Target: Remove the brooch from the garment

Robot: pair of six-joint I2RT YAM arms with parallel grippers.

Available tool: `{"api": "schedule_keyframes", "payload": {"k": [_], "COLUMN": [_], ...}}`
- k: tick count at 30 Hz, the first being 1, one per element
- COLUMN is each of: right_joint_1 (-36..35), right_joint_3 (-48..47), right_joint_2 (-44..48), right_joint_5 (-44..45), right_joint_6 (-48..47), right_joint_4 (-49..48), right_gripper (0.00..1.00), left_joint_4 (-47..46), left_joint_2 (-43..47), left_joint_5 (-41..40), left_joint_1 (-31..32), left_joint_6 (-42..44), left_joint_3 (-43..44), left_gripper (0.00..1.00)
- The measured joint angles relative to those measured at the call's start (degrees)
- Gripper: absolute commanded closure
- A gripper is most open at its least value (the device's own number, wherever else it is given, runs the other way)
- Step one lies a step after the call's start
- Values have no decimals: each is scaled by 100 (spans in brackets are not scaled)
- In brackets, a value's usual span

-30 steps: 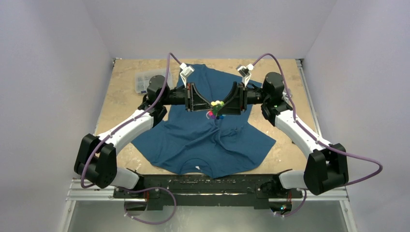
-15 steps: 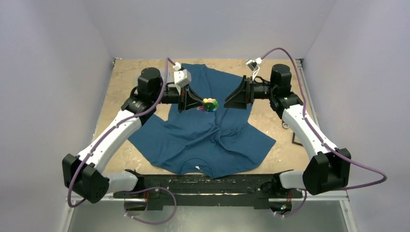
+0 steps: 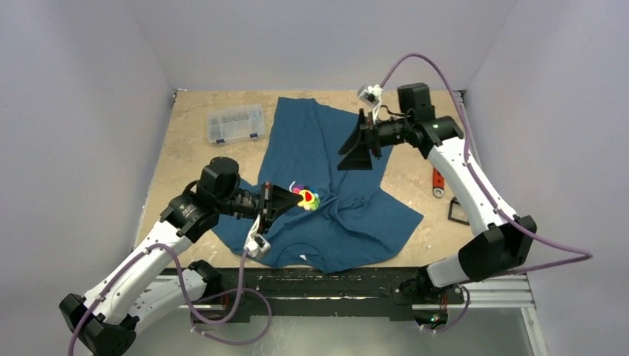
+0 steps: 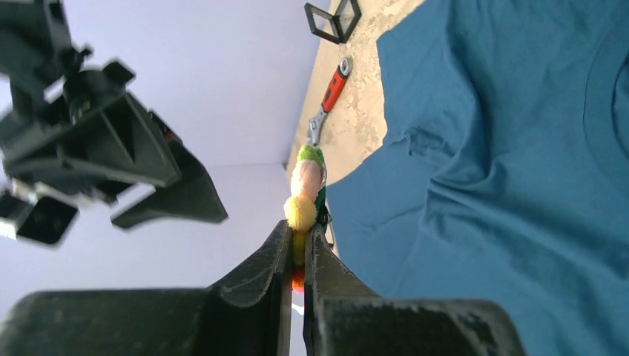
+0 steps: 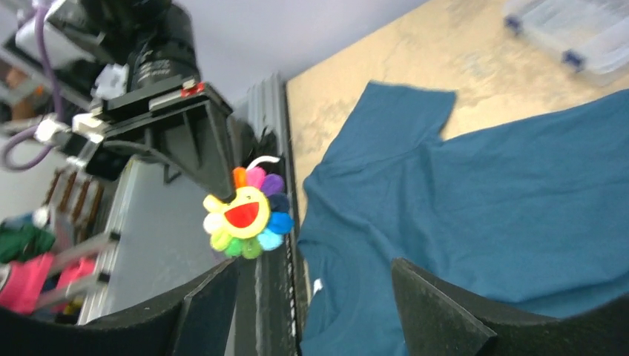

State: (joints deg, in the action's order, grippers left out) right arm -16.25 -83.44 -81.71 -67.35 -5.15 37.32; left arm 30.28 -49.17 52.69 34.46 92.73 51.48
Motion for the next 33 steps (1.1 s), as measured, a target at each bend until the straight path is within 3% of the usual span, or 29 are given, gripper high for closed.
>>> {"api": "schedule_keyframes", "payload": {"k": [5,10,18,25,33], "right_joint_1": [-691,-1045,-1602,-2124,-2243], "right_joint_3": [-391,-833,-1580,-2057,-2100], "right_joint_2": [-404,-743,-1165,-1683,-2175], "right_joint_5": [44,70,348,380,319], "right_joint_6": [-992,-1902,-3174,-3759,-3842], "right_joint_4": [999,1926,3010,3742,4044], "right_gripper": [34,34,42,30,30], "left_joint_4": [350,1038,2098,2328,2312], "left_joint_2": [188,354,275,70,70], "left_joint_5": [190,452,852,940,973], "left_joint_1": [17,20,20,20,20], "left_joint_6": [1665,2264,2476,2476,2479], "left_joint_3": [-398,-404,-273,-175,-155], "left_gripper": [100,100,100,100,100]}}
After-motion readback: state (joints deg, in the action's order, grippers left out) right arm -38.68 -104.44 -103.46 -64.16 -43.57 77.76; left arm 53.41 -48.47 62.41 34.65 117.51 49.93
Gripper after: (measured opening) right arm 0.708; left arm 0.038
